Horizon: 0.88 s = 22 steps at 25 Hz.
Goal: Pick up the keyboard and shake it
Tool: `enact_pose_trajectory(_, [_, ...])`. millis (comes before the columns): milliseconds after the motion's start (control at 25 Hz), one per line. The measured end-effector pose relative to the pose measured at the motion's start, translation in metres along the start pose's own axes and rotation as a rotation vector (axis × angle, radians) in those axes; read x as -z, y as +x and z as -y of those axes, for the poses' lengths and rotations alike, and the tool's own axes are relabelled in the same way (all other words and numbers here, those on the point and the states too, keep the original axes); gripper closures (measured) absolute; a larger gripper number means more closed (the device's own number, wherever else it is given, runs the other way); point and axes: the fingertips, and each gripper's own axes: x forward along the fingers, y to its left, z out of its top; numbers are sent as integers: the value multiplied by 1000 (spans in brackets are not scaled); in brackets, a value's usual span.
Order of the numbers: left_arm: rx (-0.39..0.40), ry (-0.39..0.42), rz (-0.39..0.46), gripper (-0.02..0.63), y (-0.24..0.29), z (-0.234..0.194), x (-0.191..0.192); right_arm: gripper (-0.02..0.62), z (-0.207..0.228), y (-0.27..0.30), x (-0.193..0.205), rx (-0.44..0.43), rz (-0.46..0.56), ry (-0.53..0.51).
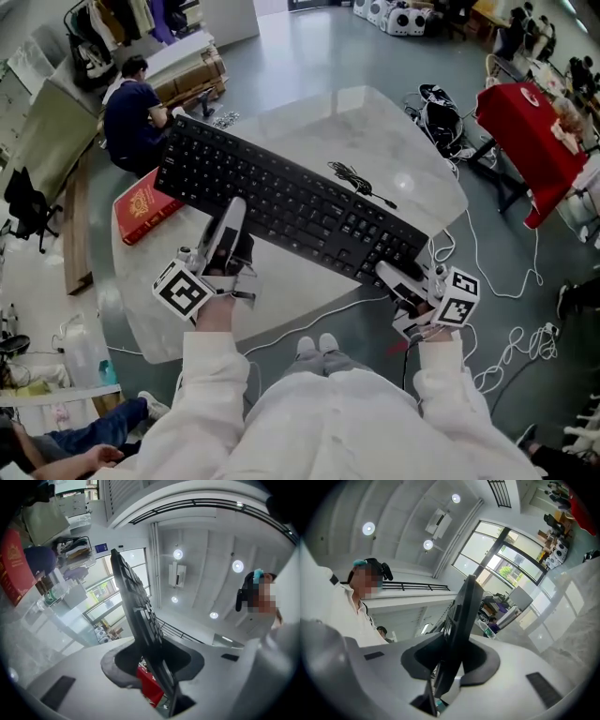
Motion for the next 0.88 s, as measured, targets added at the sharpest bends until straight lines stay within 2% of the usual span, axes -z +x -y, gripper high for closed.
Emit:
enact_pose_trajectory(200, [49,79,53,471,-5,23,-19,499,-12,6,-10,-37,-9,-87])
enact_pose_trajectory(440, [130,80,113,474,-18,47,-35,499,-32,15,-19,-61,-32,-182])
enact_pose_trajectory(560, [155,113,149,474,-17,57,-44,499,-40,17,-33,-81,-28,-233])
enact_pose_trajectory(680, [184,134,175,474,-6,66,-59,499,-42,24,-56,-84,-41,-283])
enact_pose_trajectory(880, [236,142,178,474,23,86,-113,499,-57,62,-109,-80,-53,-339])
